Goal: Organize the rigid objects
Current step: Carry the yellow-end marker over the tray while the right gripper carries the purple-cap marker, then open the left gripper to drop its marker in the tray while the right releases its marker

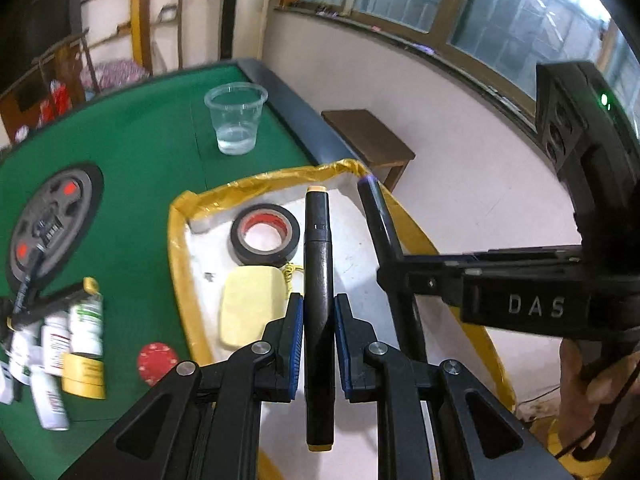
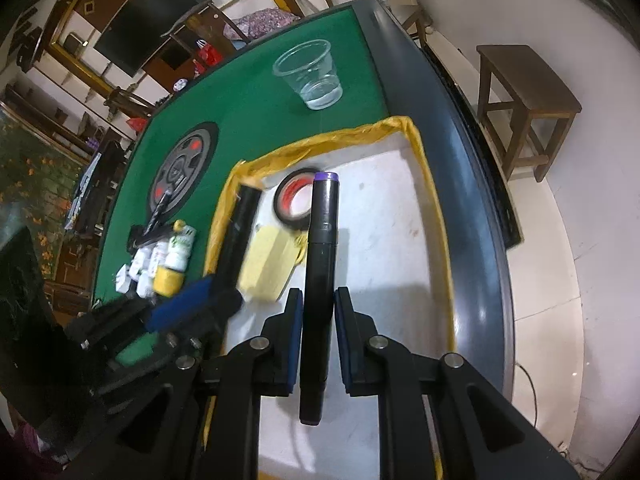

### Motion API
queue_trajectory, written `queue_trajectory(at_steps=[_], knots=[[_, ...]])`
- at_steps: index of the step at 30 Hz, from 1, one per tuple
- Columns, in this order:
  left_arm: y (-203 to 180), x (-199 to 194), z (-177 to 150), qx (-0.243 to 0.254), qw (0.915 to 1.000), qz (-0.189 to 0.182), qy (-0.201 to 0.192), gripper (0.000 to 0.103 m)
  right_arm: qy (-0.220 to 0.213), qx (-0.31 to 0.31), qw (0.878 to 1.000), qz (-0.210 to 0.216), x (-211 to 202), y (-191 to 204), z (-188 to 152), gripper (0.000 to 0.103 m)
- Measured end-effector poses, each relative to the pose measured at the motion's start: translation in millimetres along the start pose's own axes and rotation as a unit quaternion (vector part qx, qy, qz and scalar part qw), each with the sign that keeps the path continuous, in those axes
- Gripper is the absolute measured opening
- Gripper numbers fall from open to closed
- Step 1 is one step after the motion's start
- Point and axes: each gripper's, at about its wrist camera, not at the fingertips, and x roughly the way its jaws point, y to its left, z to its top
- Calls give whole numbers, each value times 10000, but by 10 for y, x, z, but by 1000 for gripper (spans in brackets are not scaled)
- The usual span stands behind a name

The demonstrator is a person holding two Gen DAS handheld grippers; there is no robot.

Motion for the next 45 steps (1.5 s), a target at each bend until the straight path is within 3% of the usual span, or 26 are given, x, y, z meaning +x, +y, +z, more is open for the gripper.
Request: queue_trajectory(at_steps=[13,19,34,36,38,45], knots=[[17,545,116,-309,9986,224,372,14,535,93,9983,-227,554,-209,425,15],[33,655,131,-292,9984,220,422,14,505,106,9981,-331,604,-222,498,15],[1,543,118,-283,9988,73,388,15,578,12,9971,-491,657,-184,560,16],[-7,527,112,-294,9988,49,393,19,567,41,9973,-461,639,-187,553,16],[-14,496,103,-291,9989,67,357,30,566,51,9974,-436,631,-187,540,19],[-26,333,89,-290,9992,32,258,32,465,80,9979,-432,539,-165,476,23]])
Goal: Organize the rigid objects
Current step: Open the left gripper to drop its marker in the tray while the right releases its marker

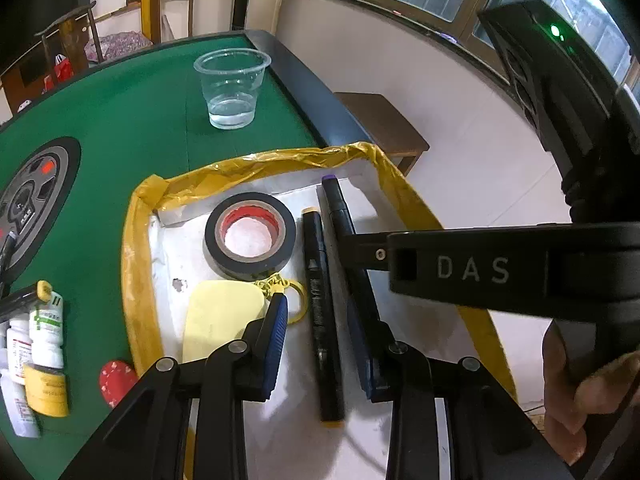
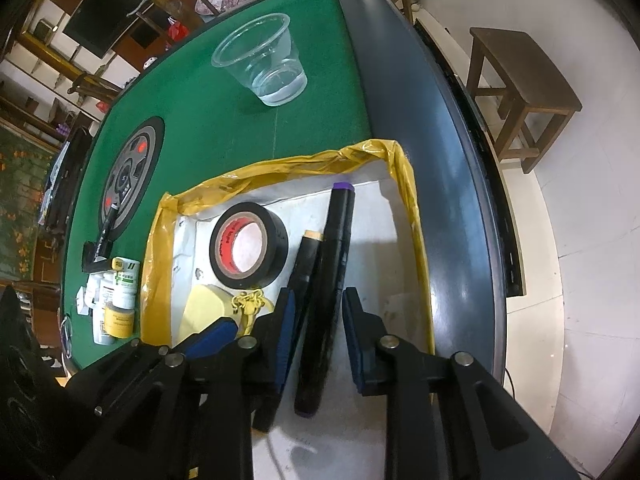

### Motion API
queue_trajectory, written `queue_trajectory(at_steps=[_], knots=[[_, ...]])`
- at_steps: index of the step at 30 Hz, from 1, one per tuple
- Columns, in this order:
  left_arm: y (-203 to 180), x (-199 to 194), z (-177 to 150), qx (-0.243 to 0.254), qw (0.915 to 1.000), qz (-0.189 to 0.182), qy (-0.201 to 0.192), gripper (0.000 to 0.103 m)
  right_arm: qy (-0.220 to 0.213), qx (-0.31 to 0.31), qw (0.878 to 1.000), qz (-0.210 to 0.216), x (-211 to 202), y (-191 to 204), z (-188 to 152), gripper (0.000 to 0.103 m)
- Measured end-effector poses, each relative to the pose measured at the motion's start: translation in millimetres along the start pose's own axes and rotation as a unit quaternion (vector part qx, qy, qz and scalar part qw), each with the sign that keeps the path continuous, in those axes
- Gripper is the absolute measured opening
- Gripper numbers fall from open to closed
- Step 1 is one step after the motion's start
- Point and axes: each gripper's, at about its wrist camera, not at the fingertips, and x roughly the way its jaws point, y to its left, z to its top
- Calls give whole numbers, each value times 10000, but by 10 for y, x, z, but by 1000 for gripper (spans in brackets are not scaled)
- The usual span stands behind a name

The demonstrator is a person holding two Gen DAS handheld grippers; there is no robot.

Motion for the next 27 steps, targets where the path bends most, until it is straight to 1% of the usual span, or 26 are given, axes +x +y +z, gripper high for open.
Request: queue_trajectory(at_steps=[6,8,11,15,17,22,24,26,27], knots=[[-8,-319,-70,222,9993,67,-308,33,-208,54,9997,125,-199,31,-136,23],[10,-454,-104,276,9985,134,-453,41,-286,49,9993,239,-270,83,-182,24],[47,-628,-149,376,9966,257,-681,43,-380,-40,9984,422,-359,243,-258,29],[124,-856,-234,518,9928,455,-977,44,-444,-238,9971,576,-417,486,-321,29],[173,-962,-292,580,9903,585,-1117,52,-465,-364,9962,645,-437,641,-358,33],[380,-1192,-445,590,9863,835,-1295,56,-424,-584,9944,776,-423,952,-444,39],[458,-1263,-508,587,9844,945,-1362,61,-376,-657,9934,858,-405,1064,-477,40],[566,-1346,-573,523,9827,1075,-1416,69,-337,-771,9924,899,-388,1192,-512,41],[607,-1370,-596,484,9826,1083,-1426,72,-322,-817,9918,927,-379,1254,-528,43]])
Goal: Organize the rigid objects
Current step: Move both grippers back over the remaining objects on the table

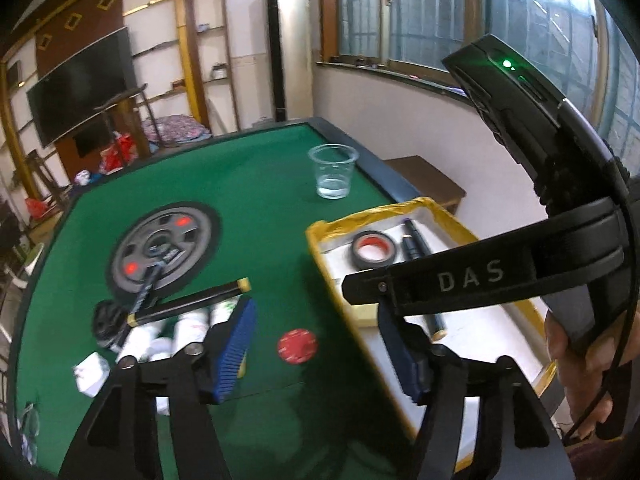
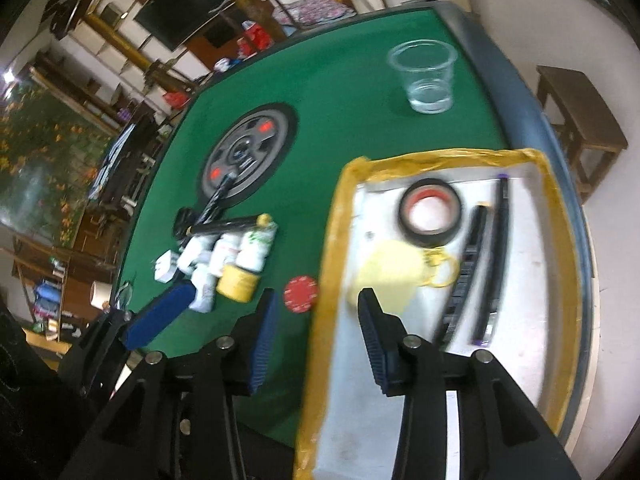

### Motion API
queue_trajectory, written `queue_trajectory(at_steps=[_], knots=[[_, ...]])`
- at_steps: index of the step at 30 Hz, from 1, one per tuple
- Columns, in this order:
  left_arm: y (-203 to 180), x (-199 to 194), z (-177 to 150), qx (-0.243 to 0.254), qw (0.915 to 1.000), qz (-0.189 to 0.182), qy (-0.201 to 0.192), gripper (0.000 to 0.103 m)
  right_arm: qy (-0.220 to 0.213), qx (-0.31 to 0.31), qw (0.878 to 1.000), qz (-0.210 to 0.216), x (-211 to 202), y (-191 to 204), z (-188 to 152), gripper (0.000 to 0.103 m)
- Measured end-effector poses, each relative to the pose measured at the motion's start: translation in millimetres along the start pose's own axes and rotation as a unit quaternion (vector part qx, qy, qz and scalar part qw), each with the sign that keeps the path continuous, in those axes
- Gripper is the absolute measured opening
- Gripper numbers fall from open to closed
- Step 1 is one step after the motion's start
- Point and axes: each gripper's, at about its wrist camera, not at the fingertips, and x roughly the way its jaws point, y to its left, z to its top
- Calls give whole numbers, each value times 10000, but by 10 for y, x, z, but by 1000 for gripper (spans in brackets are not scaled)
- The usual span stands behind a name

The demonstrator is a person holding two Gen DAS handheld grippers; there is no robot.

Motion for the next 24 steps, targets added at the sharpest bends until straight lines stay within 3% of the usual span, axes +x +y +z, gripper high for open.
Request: queue_trajectory(at_steps=[2,10,18,22,24], knots=[[157,-73,-66,-157,9999,28,-9,82,27,-50,10000,56,36,100,-9,47],[888,-318,-444,-694,9966,434,48,93,255,-300,9990,202,269,472,-80,49],[1934,-388,-913,-1437,9813,1240,312,93,520,-316,9979,213,510,644,-213,50],[2320,-300,-1042,-1490,9780,1380,474,93,570,-259,9978,201,592,689,-250,50],[2417,-214,-1068,-1390,9803,1273,598,93,580,-186,9980,194,637,696,-260,50]])
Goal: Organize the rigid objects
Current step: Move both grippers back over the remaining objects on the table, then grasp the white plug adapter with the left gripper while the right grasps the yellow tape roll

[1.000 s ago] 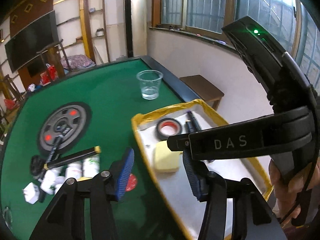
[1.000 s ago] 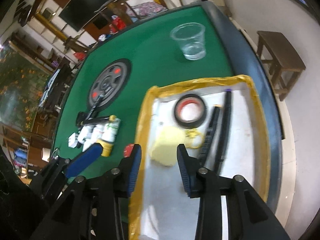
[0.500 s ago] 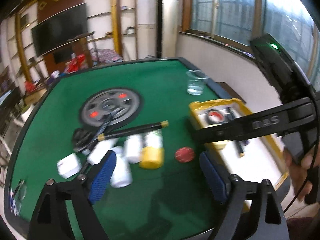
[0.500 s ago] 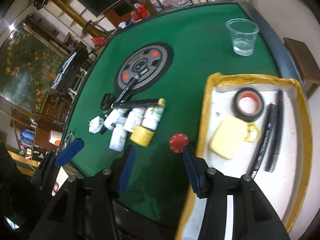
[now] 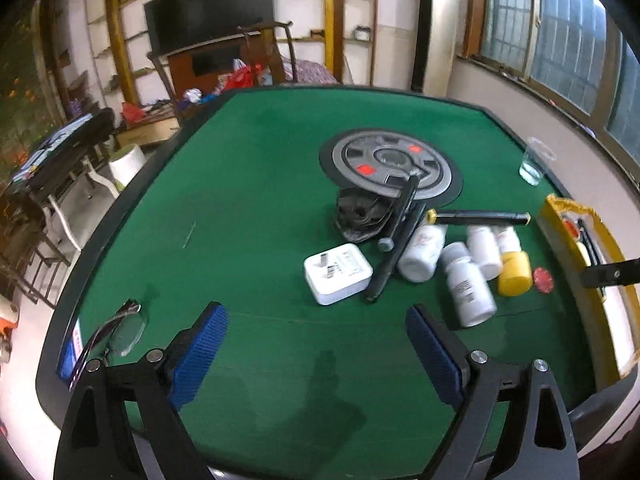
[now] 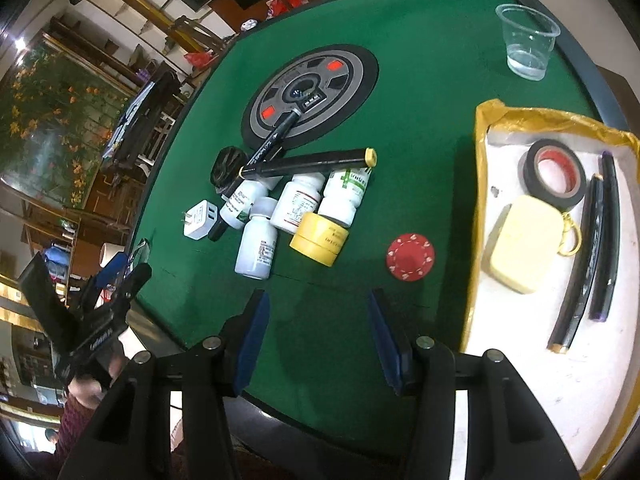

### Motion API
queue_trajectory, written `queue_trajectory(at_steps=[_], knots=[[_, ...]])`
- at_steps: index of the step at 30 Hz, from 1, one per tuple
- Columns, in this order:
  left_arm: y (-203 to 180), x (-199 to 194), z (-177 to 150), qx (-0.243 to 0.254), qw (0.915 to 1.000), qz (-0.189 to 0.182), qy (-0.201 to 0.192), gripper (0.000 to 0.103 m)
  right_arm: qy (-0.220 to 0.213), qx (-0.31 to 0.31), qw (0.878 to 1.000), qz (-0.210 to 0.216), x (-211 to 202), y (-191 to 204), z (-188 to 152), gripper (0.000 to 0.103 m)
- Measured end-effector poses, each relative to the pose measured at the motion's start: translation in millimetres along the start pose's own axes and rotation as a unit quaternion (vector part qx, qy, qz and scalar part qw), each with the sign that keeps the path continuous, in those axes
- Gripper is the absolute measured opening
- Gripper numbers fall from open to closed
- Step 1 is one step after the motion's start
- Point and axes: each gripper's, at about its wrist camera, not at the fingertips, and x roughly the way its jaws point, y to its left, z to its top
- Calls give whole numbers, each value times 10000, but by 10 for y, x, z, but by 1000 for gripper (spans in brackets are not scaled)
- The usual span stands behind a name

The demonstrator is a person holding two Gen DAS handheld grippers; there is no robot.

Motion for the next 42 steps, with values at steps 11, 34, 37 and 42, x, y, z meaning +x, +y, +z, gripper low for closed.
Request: queue_trajectory(at_steps=[11,34,37,42], knots=[[-16,661,130,1767,9835,-229,310,93,-122,469,9987,-161,72,-30,-67,50],[-251,646,-131,1527,9868,-261,468,45,13,602,9977,-322,437,89,196,51],[-231,644,-128,1422,9883,-254,497,45,18,809,9964,-260,551,85,296,51],[-181,675,-120,1284,9896,-338,560,45,135,1139,9931,-232,724,27,347,50]])
